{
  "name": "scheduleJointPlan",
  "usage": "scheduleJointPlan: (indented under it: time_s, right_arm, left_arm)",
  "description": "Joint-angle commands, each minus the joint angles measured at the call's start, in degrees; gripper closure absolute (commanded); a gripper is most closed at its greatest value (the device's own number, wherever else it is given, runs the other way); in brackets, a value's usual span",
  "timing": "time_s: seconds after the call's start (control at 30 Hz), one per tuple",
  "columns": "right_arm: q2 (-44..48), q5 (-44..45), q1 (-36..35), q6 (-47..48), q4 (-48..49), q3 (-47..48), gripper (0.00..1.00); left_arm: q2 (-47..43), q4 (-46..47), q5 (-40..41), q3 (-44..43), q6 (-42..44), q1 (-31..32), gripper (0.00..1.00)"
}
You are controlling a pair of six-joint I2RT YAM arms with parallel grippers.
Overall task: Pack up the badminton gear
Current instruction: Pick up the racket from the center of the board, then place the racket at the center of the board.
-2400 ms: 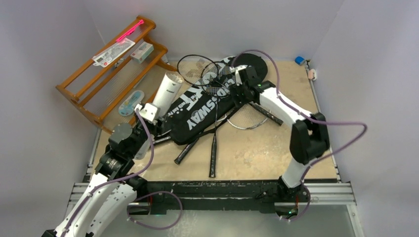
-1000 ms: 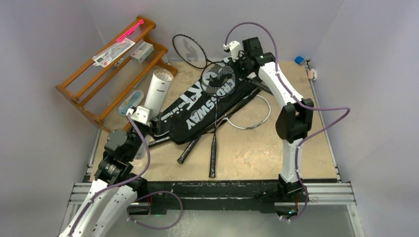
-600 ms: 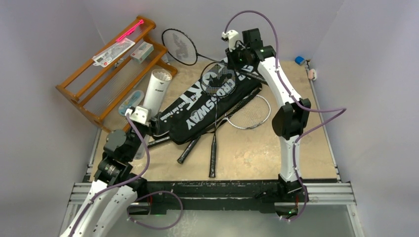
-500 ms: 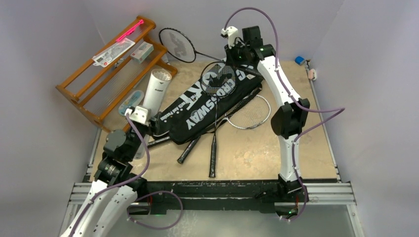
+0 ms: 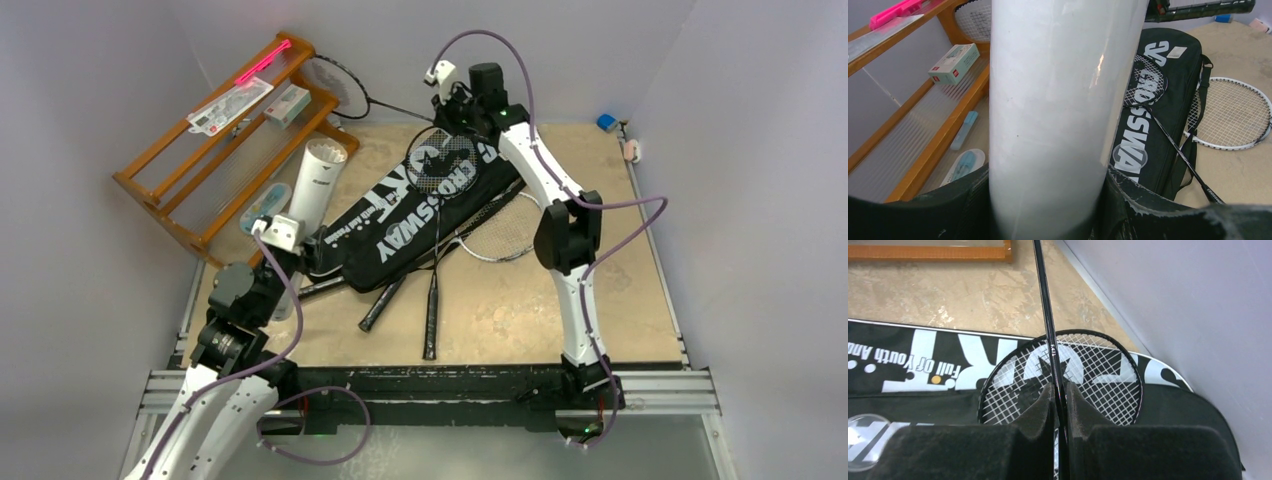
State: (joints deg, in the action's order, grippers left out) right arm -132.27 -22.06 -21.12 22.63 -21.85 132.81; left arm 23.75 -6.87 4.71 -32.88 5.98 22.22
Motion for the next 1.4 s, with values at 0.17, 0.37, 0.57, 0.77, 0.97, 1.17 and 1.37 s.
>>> scheduleJointPlan:
  time_s: [0.17, 0.37, 0.57, 0.77, 0.97, 1.17, 1.37]
  right_arm:
    - [-5.9, -2.4, -0.4, 0.1, 11.2, 3.8, 1.00]
    - [-6.9, -3.3, -0.5, -0.3, 8.6, 1.0, 1.00]
    - [-3.9, 6.2, -1.5, 0.9, 1.4, -3.0, 1.00]
    - [-1.7, 14.7, -1.9, -0.5, -3.7, -4.2, 1.00]
    - [1.3, 26.3, -2.1, -4.1, -7.1, -4.6, 1.00]
    - [14.1, 20.9, -2.0, -8.3, 0.2, -19.5, 1.00]
    - [16.7, 16.2, -2.0, -8.8, 6.6, -20.5, 1.00]
  left_arm:
    - [0.4, 4.7, -1.6, 0.5, -0.7, -1.2, 0.62]
    - [0.7, 4.9, -2.6, 0.5, -1.0, -1.9, 0.62]
    - [0.6, 4.9, -3.6, 0.5, -1.4, -2.6, 0.62]
    - [0.4, 4.7, -4.0, 0.5, -1.7, -2.8, 0.62]
    - [0.2, 4.6, -4.1, 0.5, -1.7, -2.9, 0.62]
    - [0.2, 4.5, -4.4, 0.5, -1.7, -3.0, 0.62]
    - [-0.1, 4.6, -4.4, 0.5, -1.7, -3.1, 0.62]
